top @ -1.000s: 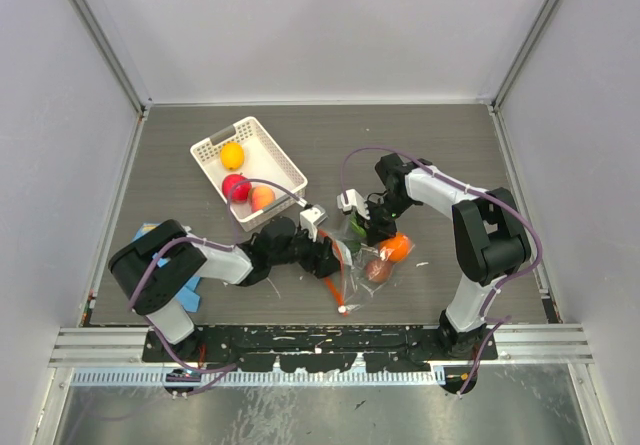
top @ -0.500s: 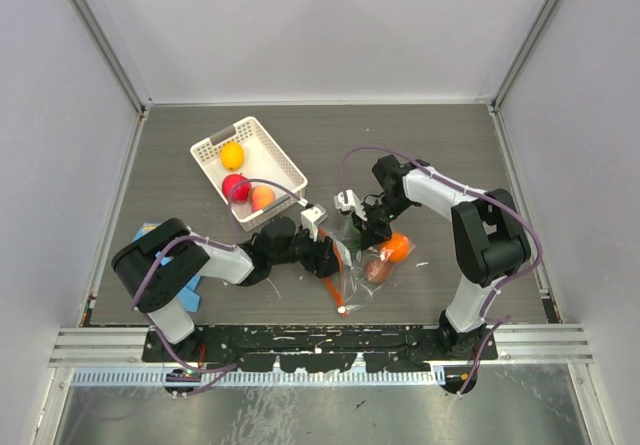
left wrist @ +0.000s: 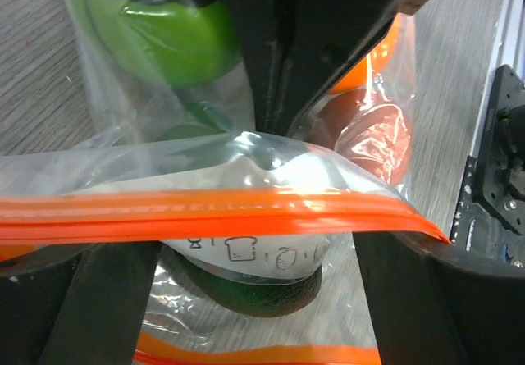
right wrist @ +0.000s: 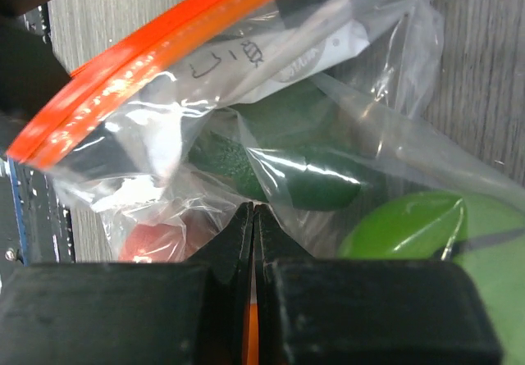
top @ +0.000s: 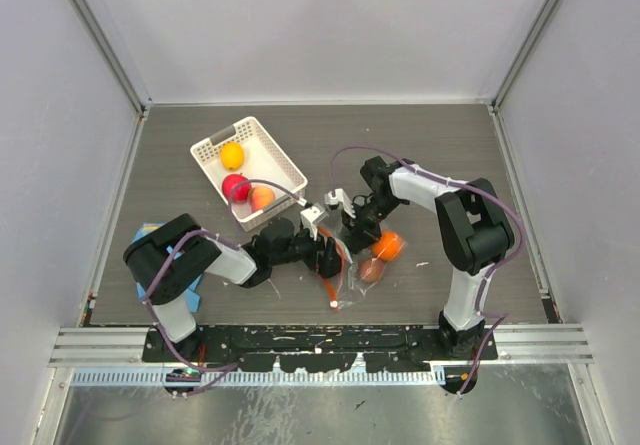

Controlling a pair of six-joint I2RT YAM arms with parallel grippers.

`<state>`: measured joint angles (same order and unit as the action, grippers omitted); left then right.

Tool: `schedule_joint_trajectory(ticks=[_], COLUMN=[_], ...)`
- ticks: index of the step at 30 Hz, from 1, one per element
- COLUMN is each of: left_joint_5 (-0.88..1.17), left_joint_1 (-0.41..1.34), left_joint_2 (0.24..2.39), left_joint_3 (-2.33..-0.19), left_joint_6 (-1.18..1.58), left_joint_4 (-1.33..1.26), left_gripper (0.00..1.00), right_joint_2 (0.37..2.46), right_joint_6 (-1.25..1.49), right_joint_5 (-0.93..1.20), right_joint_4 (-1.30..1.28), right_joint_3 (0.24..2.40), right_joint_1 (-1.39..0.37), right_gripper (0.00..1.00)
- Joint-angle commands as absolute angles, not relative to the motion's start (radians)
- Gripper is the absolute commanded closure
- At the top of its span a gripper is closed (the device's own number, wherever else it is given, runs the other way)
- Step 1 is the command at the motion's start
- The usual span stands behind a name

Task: Open the zip-top bag and remove the fake food
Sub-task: Pick up the fake fruit from the zipper food storage bag.

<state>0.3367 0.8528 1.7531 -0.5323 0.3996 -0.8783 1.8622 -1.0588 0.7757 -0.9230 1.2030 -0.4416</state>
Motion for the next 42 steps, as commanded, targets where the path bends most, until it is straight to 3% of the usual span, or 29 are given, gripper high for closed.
schedule_joint_trajectory(ticks=[1, 11, 17, 19, 22, 25, 27, 35, 42], left_joint_5=[0.338, 0.320, 0.243, 0.236, 0.194, 0.154, 0.119, 0.094, 0.121], left_joint_1=[0.855, 0.856, 0.865, 0.873, 0.892, 0.914, 0.917, 0.917, 0.916], left_joint_2=[1.725, 1.626, 1.621, 1.625, 1.632, 1.646, 1.658, 1.627, 1.545], left_joint_3=[-0.487, -0.491, -0.522, -0.531, -0.545, -0.557, -0.566, -0.531, -0.490], left_joint_6=[0.337, 0.181, 0.200, 0.198, 0.196, 0.196, 0.216, 0.223, 0.153], left_joint_4=[-1.033, -0.818, -0.733, -0.718, -0.706, -0.704, -0.704, -0.752, -0.663], left_gripper=[0.00, 0.00, 0.15, 0.14, 0.04, 0.02, 0.09, 0.60, 0.64], right_joint_2=[1.885, 1.891, 1.891, 1.891, 1.891, 1.893, 1.891, 1.880, 1.880], right_joint_6=[-0.968, -0.963, -0.962, -0.962, -0.963, -0.963, -0.963, -0.964, -0.933], right_joint_5=[0.776, 0.791, 0.800, 0.801, 0.806, 0.810, 0.808, 0.800, 0.751], right_joint_4=[-0.888, -0.894, -0.898, -0.899, -0.900, -0.903, -0.904, -0.904, -0.890], right_joint_3=[1.239, 1.244, 1.247, 1.248, 1.249, 1.251, 1.252, 1.253, 1.258], right_joint_1=[-0.450, -0.449, -0.448, -0.448, -0.448, -0.448, -0.449, -0.445, -0.415], right_gripper=[0.94, 0.94, 0.94, 0.94, 0.94, 0.93, 0.94, 0.94, 0.94])
